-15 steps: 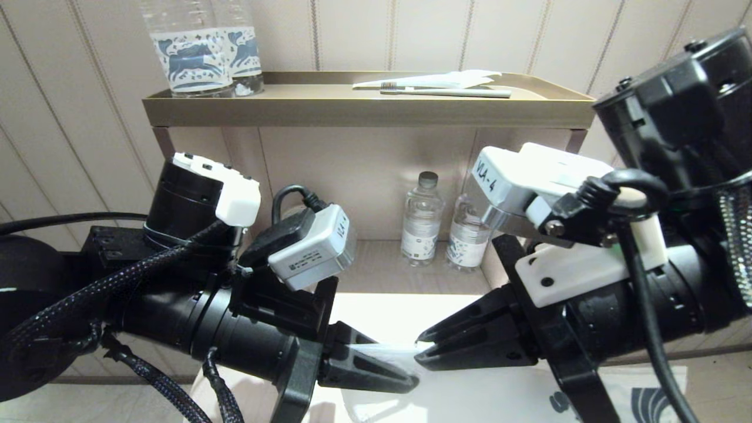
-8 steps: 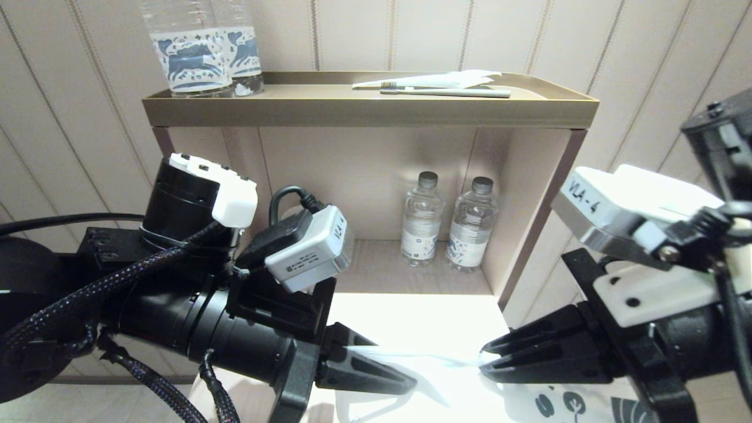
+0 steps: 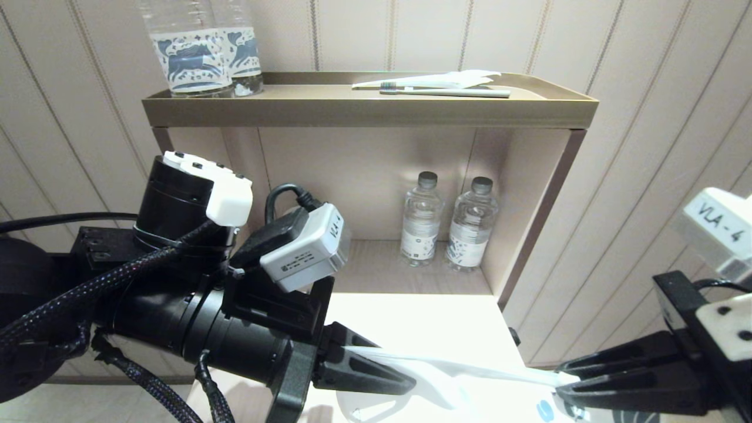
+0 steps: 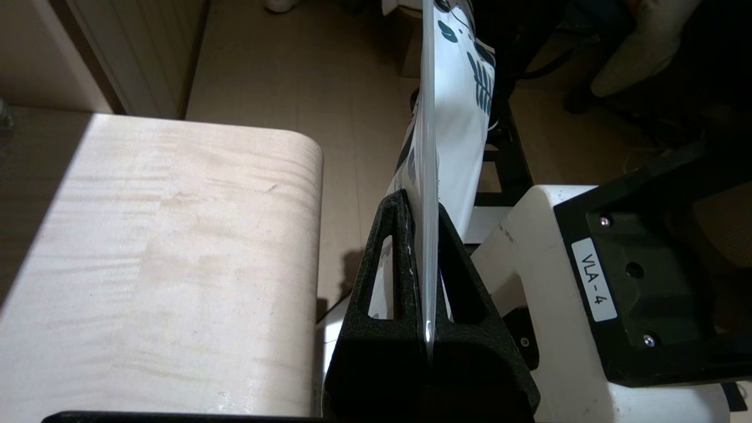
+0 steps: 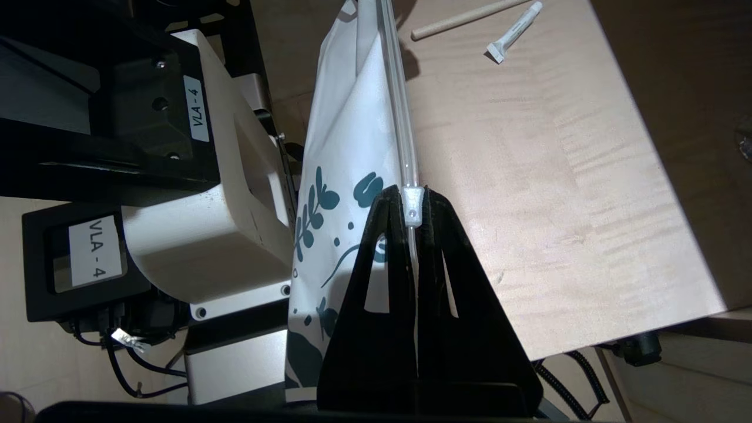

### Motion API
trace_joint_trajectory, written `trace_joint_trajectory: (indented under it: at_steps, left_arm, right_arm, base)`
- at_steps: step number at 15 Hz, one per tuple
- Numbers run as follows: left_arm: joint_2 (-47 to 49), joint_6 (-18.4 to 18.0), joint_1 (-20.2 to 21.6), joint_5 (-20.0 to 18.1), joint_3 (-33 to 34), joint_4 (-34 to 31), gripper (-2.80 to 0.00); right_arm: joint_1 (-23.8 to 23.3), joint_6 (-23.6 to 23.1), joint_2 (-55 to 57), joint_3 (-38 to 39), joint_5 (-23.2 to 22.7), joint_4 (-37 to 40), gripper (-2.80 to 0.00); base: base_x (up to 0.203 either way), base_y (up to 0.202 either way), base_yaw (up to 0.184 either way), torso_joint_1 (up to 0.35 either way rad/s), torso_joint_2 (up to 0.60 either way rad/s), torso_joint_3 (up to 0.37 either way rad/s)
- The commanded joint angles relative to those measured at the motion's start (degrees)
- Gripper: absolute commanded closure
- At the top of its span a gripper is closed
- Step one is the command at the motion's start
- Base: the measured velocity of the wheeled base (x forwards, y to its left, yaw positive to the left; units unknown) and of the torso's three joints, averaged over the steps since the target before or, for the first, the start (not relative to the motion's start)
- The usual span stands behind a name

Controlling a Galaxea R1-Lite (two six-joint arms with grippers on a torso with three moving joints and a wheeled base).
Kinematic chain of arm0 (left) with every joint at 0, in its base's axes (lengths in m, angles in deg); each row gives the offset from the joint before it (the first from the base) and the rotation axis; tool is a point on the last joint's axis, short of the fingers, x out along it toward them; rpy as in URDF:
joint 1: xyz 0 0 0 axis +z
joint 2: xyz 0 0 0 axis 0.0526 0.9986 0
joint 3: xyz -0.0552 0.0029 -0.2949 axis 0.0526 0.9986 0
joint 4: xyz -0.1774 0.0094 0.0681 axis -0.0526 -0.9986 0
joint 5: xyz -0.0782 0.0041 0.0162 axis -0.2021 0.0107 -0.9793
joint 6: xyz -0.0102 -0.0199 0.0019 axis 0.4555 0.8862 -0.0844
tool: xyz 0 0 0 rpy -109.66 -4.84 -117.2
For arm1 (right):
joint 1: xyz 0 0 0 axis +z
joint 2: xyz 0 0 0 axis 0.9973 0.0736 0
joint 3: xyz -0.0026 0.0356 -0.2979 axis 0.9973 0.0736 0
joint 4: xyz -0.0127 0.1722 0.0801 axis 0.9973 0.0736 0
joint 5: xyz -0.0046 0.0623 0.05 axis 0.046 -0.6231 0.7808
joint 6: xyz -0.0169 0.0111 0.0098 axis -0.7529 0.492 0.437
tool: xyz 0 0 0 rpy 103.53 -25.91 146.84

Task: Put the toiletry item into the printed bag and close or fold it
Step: Open the storage bag

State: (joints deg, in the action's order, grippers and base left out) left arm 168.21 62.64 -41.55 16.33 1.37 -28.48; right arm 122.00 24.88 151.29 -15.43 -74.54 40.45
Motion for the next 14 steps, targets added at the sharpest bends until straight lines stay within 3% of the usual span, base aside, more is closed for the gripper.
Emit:
trace_joint_trajectory:
  at_steps: [1,8,14]
  left_arm:
    - [-0.33,-0.11,0.01,-0.28,0.06,-0.05,0.0]
    - [-0.15,-0.11,0.01,-0.28,0.15,0.21,0.0]
    - [-0.06,-0.11,0.01,-0.28,0.24,0.21,0.0]
  right_arm:
    - [-0.87,-0.11,-2.33,0.7,-0.18,0.42,0.0]
    - [-6.59,-0.07,-7.58,2.72,-0.09,4.64,0.0]
    - [-6.14,-0.07,-7.73,3.18,-0.18,4.64,0.0]
  base:
    - [0.0,0.0,0.0,0.0,0.0,0.0]
    - [0.0,0.0,0.0,0.0,0.0,0.0]
    - [0.0,0.0,0.0,0.0,0.0,0.0]
